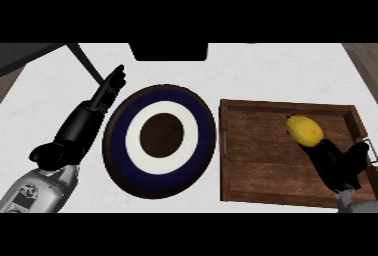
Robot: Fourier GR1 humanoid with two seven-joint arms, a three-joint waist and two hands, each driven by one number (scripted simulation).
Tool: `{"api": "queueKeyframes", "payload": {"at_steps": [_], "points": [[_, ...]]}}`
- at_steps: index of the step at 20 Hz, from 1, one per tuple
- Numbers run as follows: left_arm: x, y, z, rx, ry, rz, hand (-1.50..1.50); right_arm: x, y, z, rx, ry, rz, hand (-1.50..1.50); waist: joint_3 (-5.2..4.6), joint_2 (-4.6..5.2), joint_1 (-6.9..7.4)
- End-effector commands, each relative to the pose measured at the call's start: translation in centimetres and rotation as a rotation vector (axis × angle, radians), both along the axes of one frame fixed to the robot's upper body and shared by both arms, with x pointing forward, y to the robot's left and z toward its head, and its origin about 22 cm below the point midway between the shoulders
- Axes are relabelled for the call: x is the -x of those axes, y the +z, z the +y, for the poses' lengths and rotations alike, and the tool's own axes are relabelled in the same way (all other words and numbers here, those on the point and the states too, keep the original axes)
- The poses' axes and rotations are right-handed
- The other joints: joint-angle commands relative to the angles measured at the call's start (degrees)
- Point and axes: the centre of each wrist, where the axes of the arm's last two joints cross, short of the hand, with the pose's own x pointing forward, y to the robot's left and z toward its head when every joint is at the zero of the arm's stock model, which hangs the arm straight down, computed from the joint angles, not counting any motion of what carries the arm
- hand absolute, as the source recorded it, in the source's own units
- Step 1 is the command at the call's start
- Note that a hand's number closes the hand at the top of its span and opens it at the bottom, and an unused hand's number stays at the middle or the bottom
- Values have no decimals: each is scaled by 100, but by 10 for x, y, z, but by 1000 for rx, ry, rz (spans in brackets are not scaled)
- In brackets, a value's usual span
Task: Pick the lemon from the tray and place it in the plate
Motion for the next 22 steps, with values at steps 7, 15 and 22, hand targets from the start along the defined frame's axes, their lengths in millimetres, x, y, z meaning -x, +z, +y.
{"api": "queueKeyframes", "payload": {"at_steps": [7, 15, 22], "points": [[32, -65, 88, -202, 366, 203, 0, -55, 140, -55, 36, -78, -401, -150, -105, 31, 298], [76, -104, 138, -199, 463, 208, 0, -3, 123, -29, -426, -370, -562, -150, -56, 22, -104], [79, -118, 116, -185, 452, 201, 0, 27, 150, -69, -234, -95, -449, -150, -48, 45, -93]]}}
